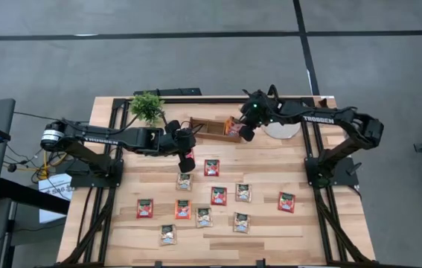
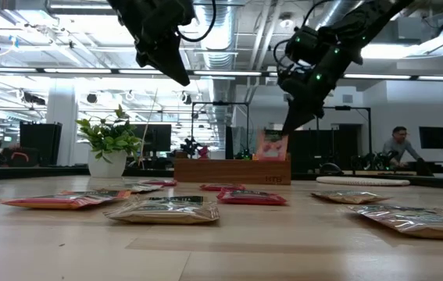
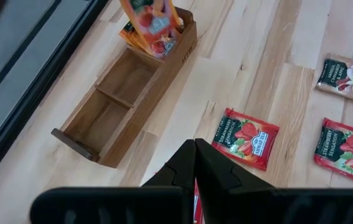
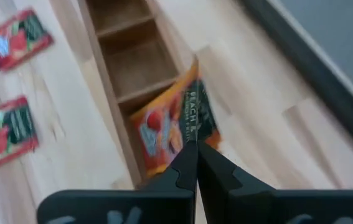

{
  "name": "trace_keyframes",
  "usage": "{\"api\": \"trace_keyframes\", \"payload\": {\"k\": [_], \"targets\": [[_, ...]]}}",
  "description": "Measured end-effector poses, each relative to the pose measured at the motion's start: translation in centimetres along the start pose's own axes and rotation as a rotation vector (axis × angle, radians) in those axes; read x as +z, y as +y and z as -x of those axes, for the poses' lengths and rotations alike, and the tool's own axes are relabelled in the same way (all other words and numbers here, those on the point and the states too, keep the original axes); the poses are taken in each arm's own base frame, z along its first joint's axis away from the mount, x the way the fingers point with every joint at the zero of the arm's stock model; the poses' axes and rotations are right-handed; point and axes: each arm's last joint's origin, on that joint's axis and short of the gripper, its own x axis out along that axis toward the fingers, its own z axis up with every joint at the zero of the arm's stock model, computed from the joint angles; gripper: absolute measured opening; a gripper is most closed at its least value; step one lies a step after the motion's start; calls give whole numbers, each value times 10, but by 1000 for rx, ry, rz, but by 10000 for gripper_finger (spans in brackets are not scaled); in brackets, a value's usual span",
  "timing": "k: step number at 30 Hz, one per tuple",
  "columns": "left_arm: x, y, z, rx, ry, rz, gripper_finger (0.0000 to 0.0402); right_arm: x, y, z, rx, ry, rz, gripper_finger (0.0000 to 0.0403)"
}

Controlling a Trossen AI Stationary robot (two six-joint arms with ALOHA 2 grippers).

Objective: Pick & Place Tea
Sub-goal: Put the orange tea bag into the right section of the wooden organizer

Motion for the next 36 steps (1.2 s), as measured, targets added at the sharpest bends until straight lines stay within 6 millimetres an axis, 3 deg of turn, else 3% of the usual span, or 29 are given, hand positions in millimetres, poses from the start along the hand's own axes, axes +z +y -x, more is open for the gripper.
{"api": "trace_keyframes", "payload": {"k": [8,13,36], "targets": [[0,0,0,0,0,0,0,6,5,-20,26,42,36,0],[0,0,0,0,0,0,0,14,3,-17,7,19,64,0],[0,0,0,0,0,-8,0,10,1,-16,36,59,59,0]]}}
